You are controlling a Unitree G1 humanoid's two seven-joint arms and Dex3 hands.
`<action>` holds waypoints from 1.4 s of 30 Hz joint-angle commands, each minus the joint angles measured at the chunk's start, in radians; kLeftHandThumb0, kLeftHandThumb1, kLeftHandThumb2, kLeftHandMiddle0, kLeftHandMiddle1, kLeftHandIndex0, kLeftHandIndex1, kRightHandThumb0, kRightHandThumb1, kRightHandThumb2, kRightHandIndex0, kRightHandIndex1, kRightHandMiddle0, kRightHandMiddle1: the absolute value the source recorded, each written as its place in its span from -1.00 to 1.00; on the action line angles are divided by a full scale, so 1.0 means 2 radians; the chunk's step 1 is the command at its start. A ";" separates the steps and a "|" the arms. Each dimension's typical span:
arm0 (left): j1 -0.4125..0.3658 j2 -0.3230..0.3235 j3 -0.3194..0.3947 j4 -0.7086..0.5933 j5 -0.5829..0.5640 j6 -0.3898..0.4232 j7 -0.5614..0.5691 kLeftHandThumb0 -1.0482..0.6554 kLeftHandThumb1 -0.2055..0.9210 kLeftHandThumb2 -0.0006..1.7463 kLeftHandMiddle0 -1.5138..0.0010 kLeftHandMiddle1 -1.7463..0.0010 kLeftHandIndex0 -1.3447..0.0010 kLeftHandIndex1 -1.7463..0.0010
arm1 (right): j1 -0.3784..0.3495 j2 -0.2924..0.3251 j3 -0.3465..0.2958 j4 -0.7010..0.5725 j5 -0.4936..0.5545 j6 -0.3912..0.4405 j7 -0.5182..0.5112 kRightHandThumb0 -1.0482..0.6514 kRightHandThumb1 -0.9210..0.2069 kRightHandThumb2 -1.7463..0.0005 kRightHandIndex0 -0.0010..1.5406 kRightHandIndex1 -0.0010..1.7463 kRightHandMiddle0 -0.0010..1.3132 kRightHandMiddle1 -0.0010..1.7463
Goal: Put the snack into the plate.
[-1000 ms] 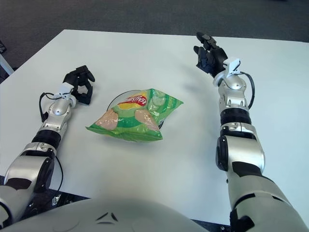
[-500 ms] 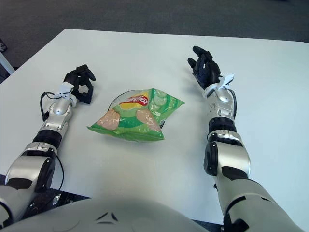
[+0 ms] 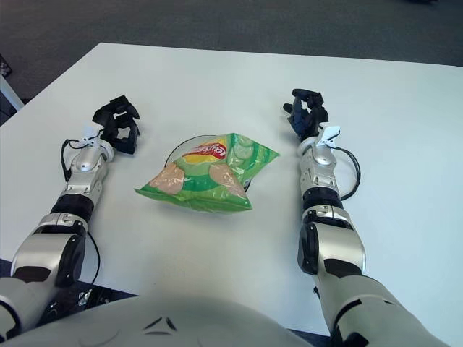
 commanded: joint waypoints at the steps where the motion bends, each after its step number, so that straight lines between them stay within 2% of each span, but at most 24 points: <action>1: 0.058 -0.031 -0.001 0.036 -0.006 0.007 -0.011 0.22 -0.78 1.00 -0.16 -1.00 -0.10 -0.94 | 0.024 0.008 -0.003 0.022 -0.004 0.020 -0.025 0.11 -0.80 0.29 -0.42 0.60 -0.72 0.99; 6: 0.058 -0.034 0.003 0.033 -0.008 0.015 -0.003 0.22 -0.77 1.00 -0.16 -1.00 -0.08 -0.95 | 0.027 0.010 -0.008 0.021 0.001 0.038 -0.045 0.21 -0.47 0.03 -0.27 0.63 -0.63 1.00; 10: 0.059 -0.033 0.006 0.032 -0.008 0.017 0.000 0.22 -0.77 1.00 -0.16 -1.00 -0.08 -0.96 | 0.037 0.021 -0.014 0.005 0.007 0.047 -0.066 0.23 0.02 -0.34 -0.08 0.59 -0.30 1.00; 13: 0.061 -0.033 0.008 0.029 -0.009 0.017 0.000 0.22 -0.77 1.00 -0.16 -1.00 -0.08 -0.96 | 0.055 0.035 -0.009 -0.028 0.000 0.055 -0.087 0.23 0.25 -0.51 -0.01 0.60 -0.13 1.00; 15: 0.062 -0.034 0.009 0.026 -0.009 0.018 -0.001 0.22 -0.77 1.00 -0.16 -1.00 -0.07 -0.96 | 0.063 0.040 -0.006 -0.045 -0.003 0.062 -0.094 0.23 0.32 -0.57 0.01 0.62 -0.08 1.00; 18: 0.064 -0.036 0.012 0.020 -0.013 0.024 -0.003 0.22 -0.77 1.00 -0.16 -1.00 -0.07 -0.97 | 0.075 0.040 -0.003 -0.065 -0.006 0.068 -0.098 0.23 0.38 -0.62 0.03 0.65 -0.06 1.00; 22: 0.066 -0.040 0.019 0.014 -0.022 0.028 -0.009 0.22 -0.75 1.00 -0.16 -1.00 -0.04 -0.99 | 0.105 0.037 -0.004 -0.117 -0.002 0.075 -0.088 0.23 0.44 -0.72 0.05 0.80 -0.12 1.00; 26: 0.071 -0.041 0.023 0.004 -0.030 0.031 -0.012 0.22 -0.75 1.00 -0.16 -1.00 -0.03 -1.00 | 0.126 0.044 -0.003 -0.159 0.002 0.087 -0.085 0.23 0.46 -0.76 0.06 0.86 -0.15 1.00; 31: 0.077 -0.041 0.025 -0.011 -0.037 0.034 -0.015 0.23 -0.76 1.00 -0.17 -0.98 -0.03 -1.00 | 0.171 0.058 0.001 -0.232 0.005 0.108 -0.082 0.23 0.48 -0.79 0.06 0.91 -0.16 1.00; 34: 0.086 -0.040 0.026 -0.029 -0.039 0.041 -0.016 0.23 -0.76 1.00 -0.18 -0.97 -0.03 -1.00 | 0.206 0.069 0.006 -0.275 0.004 0.114 -0.079 0.23 0.49 -0.80 0.05 0.93 -0.16 1.00; 42: 0.114 -0.035 0.023 -0.096 -0.037 0.056 -0.007 0.23 -0.75 1.00 -0.17 -0.98 -0.02 -1.00 | 0.260 0.083 0.015 -0.343 -0.010 0.133 -0.083 0.23 0.52 -0.84 0.05 0.98 -0.14 1.00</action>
